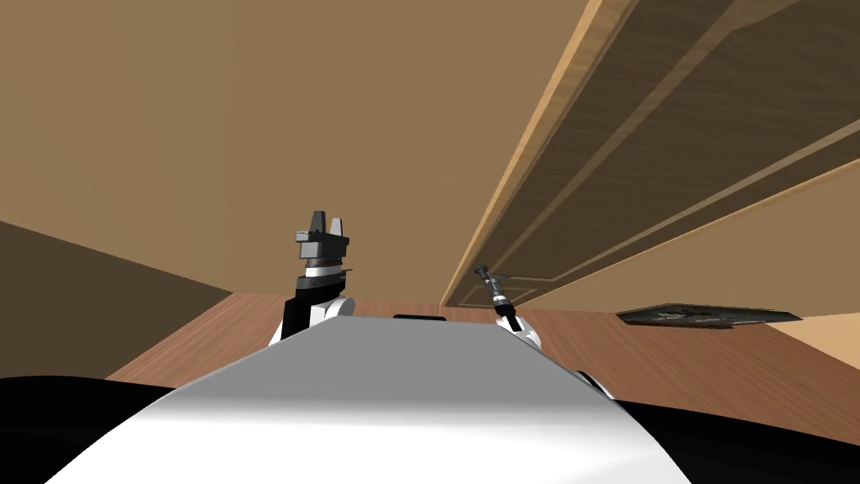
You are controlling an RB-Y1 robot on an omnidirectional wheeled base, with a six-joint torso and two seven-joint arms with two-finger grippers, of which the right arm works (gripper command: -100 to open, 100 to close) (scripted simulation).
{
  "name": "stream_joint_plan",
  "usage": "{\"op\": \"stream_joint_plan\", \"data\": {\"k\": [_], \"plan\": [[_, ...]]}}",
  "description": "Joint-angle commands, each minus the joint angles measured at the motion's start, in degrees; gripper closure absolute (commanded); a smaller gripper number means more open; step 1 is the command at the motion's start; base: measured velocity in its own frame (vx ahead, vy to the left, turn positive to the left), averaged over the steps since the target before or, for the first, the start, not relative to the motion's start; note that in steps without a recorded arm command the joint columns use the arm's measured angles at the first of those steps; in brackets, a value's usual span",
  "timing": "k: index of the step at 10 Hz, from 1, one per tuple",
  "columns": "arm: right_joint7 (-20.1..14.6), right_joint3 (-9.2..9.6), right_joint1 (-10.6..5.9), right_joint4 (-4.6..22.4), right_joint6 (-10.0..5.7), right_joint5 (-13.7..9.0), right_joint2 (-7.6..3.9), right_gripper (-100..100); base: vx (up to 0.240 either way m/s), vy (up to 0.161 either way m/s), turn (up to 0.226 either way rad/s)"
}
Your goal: Pull the door open
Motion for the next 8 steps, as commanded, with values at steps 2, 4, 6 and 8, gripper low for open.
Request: {"op": "stream_joint_plan", "data": {"k": [2, 4, 6, 8], "plan": [[0.03, 0.03, 0.03, -0.05, 0.11, 0.02, 0.03, 100, -0.020, -0.001, -0.002], [0.03, 0.03, 0.03, -0.05, 0.11, 0.02, 0.03, 100, -0.003, -0.001, 0.002], [-0.40, 0.15, 0.42, 0.15, -0.49, 0.15, -0.34, 100, -0.026, -0.007, 0.053], [-1.34, 0.48, 1.32, 0.46, -2.26, 0.51, -1.22, 100, -0.169, -0.077, 0.127]]}}
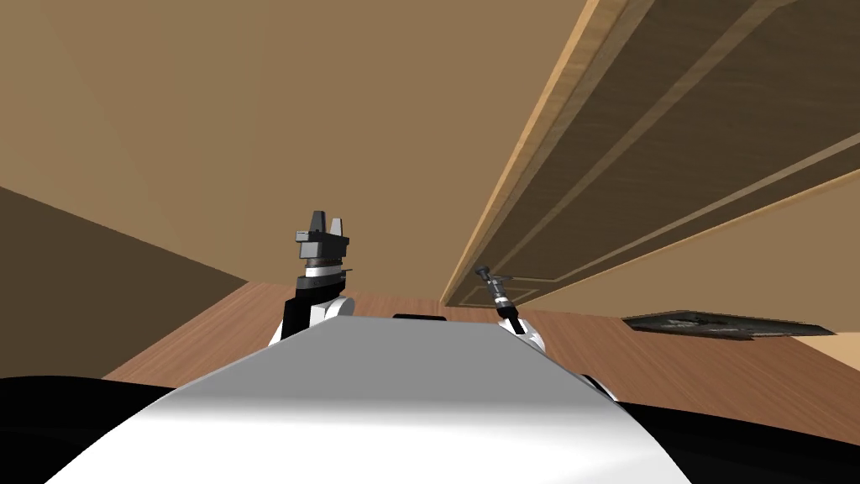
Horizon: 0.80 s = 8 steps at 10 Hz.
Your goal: Pull the door open
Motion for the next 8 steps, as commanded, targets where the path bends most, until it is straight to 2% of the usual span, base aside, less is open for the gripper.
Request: {"op": "stream_joint_plan", "data": {"k": [1, 4, 6, 7, 8], "plan": [[-0.74, 0.38, 0.82, 0.80, -1.97, 0.39, -0.73, 100, -0.176, -0.081, 0.125], [-2.56, 1.03, 2.56, 1.40, -5.41, 1.09, -2.44, 100, -0.193, -0.098, 0.180], [-3.45, 1.35, 3.42, 1.69, -7.09, 1.43, -3.28, 100, -0.189, -0.068, 0.121], [-3.27, 1.50, 3.13, 1.70, -6.48, 1.42, -2.83, 100, -0.077, -0.025, 0.020], [-3.72, 1.63, 3.76, 2.18, -7.77, 1.61, -3.20, 100, -0.130, -0.047, 0.137]]}}
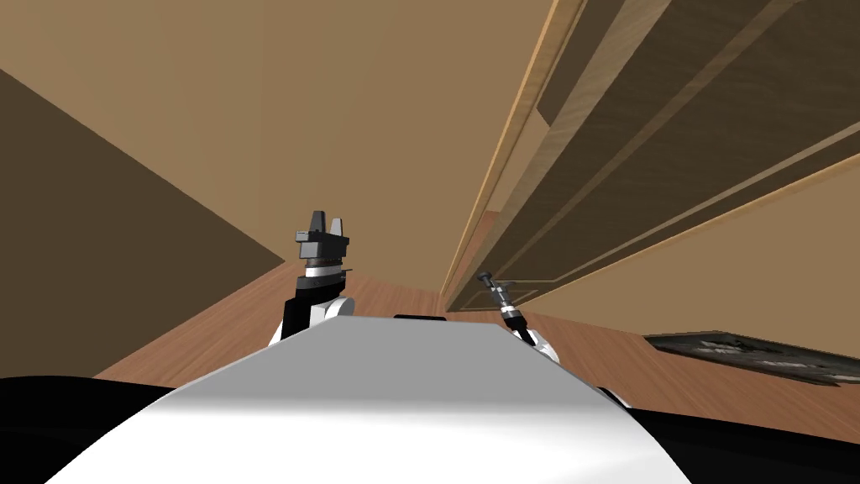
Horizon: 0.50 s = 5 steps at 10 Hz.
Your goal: Pull the door open
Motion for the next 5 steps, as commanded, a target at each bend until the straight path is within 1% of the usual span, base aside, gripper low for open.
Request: {"op": "stream_joint_plan", "data": {"k": [1, 3, 5], "plan": [[-0.30, 0.03, 0.45, 0.54, -1.53, 0.16, -0.43, 100, -0.179, -0.069, 0.204], [-0.79, 0.04, 1.21, 1.20, -3.44, 0.35, -1.11, 100, -0.221, -0.100, 0.183], [-1.29, 0.05, 2.00, 1.88, -5.42, 0.54, -1.82, 100, -0.196, -0.101, 0.170]]}}
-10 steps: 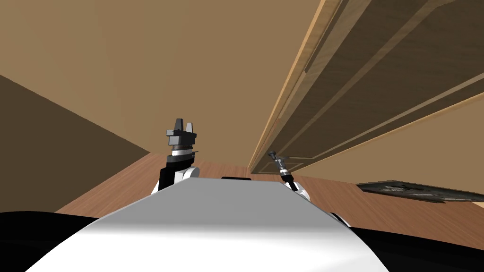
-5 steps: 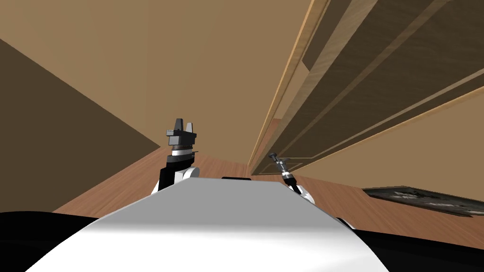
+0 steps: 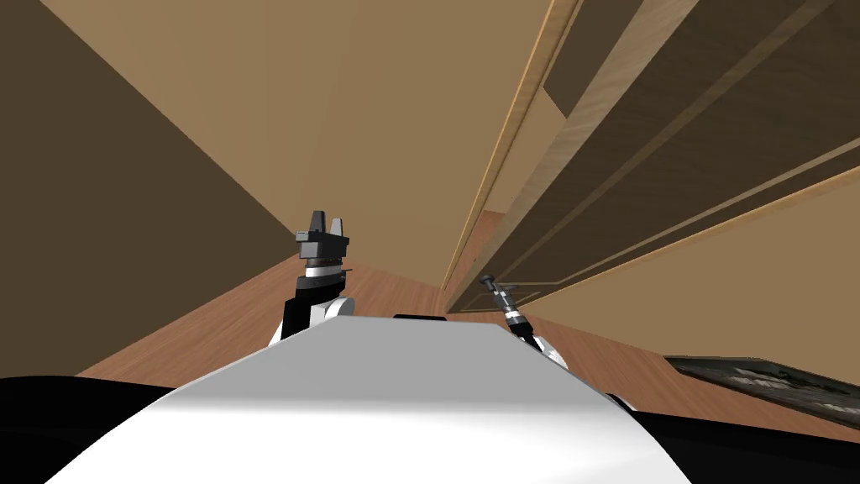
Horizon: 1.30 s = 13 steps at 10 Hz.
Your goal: Pull the door open
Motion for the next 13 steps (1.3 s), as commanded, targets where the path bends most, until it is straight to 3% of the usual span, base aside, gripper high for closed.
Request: {"op": "stream_joint_plan", "data": {"k": [1, 3, 4, 10, 13], "plan": [[-0.41, -0.10, 0.82, 0.22, -1.53, 0.10, -0.72, 100, -0.244, -0.124, 0.174], [-0.85, -0.09, 1.49, 0.80, -3.22, 0.26, -1.33, 100, -0.209, -0.086, 0.142], [-0.70, 0.20, 1.16, 0.69, -2.56, 0.35, -0.78, 100, -0.097, -0.039, 0.030], [-1.33, 0.03, 1.99, 3.09, -6.53, 0.72, -1.87, 100, -0.223, -0.101, 0.205], [-1.47, -0.05, 2.17, 3.72, -7.55, 0.80, -2.18, 100, -0.157, -0.063, 0.095]]}}
